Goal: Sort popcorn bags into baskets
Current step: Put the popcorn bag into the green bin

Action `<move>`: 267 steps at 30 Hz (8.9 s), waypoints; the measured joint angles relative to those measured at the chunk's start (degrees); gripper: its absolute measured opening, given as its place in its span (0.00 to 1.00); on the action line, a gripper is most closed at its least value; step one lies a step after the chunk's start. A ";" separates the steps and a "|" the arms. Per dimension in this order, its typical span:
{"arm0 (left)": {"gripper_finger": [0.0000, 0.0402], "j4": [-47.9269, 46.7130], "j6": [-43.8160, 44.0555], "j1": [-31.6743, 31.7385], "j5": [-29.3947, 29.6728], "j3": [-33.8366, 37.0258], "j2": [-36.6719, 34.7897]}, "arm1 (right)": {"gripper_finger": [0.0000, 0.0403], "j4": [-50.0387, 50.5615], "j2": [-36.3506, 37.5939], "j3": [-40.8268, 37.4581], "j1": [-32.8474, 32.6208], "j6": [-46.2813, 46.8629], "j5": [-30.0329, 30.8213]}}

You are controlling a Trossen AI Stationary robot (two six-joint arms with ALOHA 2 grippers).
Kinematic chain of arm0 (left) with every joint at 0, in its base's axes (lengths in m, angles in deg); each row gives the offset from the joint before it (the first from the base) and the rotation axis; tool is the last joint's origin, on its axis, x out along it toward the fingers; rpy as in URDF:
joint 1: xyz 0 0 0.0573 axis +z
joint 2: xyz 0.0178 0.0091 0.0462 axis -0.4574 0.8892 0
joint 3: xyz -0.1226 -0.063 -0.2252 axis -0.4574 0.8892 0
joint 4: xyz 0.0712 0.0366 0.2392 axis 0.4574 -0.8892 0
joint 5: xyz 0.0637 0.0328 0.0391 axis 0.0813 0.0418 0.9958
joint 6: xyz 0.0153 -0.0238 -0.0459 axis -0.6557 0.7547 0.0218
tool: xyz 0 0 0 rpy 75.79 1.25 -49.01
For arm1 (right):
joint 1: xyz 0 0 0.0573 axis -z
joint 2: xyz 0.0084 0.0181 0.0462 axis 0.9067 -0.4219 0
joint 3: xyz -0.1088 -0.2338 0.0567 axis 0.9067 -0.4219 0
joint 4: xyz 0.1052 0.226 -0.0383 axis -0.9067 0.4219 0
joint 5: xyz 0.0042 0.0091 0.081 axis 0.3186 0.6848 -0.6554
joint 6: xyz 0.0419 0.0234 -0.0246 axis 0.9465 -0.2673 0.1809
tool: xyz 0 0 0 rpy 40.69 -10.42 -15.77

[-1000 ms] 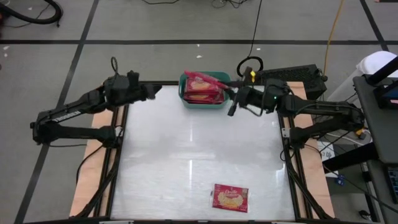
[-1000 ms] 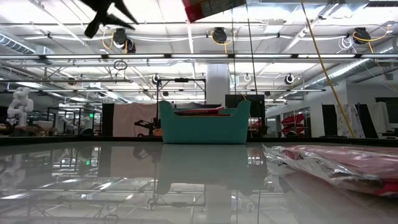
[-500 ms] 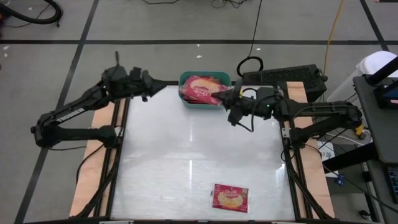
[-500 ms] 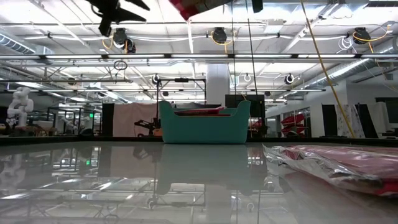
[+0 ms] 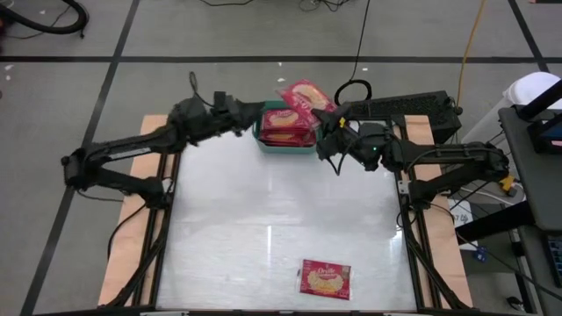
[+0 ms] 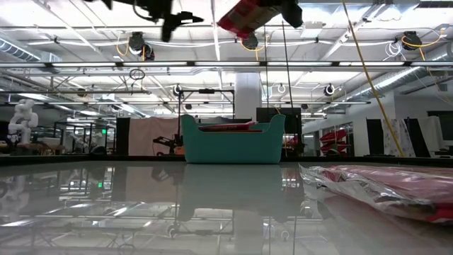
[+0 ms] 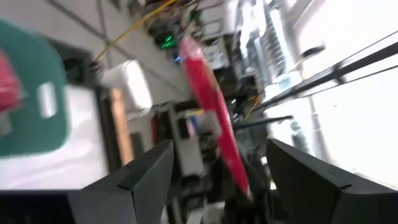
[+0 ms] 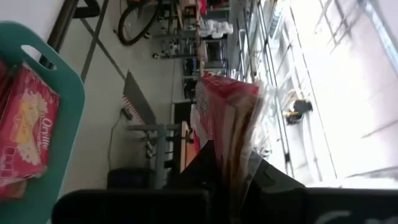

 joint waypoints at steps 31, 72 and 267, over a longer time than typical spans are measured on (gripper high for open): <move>0.11 22.02 -10.11 1.17 -1.49 -9.98 23.13 | 0.29 11.55 0.05 0.04 -0.07 32.33 -9.73; 0.07 -12.92 -35.14 -13.27 -34.23 -10.07 23.04 | 0.58 32.61 -5.36 5.03 28.07 125.58 -98.41; 0.03 12.27 -59.96 -40.14 -4.27 -18.59 63.52 | 0.49 46.51 23.89 -10.23 21.99 118.93 -60.12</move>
